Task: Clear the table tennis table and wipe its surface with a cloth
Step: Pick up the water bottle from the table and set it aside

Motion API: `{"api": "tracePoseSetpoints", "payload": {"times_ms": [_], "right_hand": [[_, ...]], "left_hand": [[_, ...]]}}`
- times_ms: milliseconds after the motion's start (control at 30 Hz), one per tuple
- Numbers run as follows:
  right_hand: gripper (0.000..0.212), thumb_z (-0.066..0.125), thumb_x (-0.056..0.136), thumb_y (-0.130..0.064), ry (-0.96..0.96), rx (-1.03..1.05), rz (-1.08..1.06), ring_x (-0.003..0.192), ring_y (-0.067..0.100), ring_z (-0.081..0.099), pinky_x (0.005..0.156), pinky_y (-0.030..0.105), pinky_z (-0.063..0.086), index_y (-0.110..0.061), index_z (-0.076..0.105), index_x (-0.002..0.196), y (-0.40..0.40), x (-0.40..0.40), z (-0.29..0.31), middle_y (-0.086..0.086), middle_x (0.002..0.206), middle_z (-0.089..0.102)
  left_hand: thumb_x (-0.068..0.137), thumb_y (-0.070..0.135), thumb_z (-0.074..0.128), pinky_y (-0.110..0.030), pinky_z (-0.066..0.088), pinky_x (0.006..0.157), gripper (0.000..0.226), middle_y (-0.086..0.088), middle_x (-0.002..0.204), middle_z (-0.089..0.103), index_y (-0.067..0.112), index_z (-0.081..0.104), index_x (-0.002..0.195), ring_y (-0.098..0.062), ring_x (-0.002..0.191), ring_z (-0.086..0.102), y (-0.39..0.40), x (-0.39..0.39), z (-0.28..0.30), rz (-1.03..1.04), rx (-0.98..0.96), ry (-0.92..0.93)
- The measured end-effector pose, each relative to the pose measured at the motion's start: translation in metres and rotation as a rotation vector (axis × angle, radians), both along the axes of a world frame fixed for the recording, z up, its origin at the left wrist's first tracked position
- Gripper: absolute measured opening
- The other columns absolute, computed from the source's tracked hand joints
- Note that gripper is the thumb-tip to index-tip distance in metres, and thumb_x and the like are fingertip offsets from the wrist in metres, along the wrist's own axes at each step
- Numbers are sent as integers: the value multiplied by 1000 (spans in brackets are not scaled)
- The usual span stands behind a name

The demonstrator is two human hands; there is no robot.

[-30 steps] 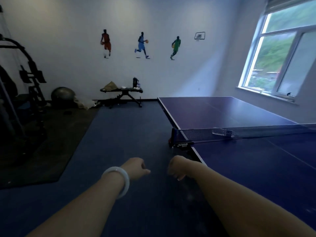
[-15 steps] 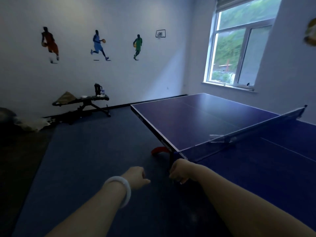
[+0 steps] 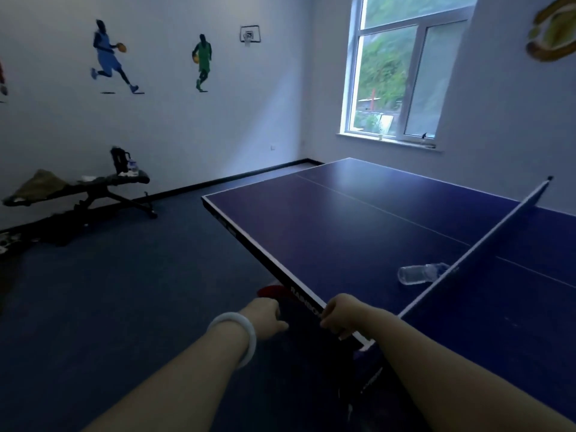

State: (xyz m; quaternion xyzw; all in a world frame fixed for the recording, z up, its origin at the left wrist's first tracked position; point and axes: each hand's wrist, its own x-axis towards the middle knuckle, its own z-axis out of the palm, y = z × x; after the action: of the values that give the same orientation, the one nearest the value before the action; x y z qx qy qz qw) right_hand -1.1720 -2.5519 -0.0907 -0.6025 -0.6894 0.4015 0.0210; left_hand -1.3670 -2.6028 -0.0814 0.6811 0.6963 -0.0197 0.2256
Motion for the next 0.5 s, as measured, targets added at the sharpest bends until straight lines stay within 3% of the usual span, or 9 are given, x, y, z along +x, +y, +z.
{"api": "tracePoseSetpoints", "payload": {"times_ms": [167,300,400,500], "right_hand": [[26,65,92,-14,-24,-31,-150,77,17,66,73,30,59,0,67,114,78,-18,-13,12,95,69],[26,65,92,-16,-40,-73,-291,94,24,67,85,37,59,-3,67,115,131,-16,-12,16,113,69],[22,65,93,-17,3,-79,-425,83,17,65,74,29,59,-7,67,112,156,-5,-18,10,102,69],[17,66,92,-17,21,-106,-541,82,17,64,70,28,58,-10,65,107,172,13,-29,8,96,67]], "left_hand": [[94,36,59,-22,39,78,32,-4,115,61,9,63,113,-18,101,57,109,-26,-10,-174,-5,-24],[95,36,57,-26,43,81,33,-7,119,60,9,58,115,-20,103,57,194,-40,-16,-297,-44,-10],[96,37,56,-31,46,85,33,-5,114,56,11,56,116,-18,98,54,249,-28,-25,-383,-80,-3],[97,39,55,-33,49,91,38,-6,124,56,12,53,123,-21,108,56,289,2,-38,-500,-133,-7]]}}
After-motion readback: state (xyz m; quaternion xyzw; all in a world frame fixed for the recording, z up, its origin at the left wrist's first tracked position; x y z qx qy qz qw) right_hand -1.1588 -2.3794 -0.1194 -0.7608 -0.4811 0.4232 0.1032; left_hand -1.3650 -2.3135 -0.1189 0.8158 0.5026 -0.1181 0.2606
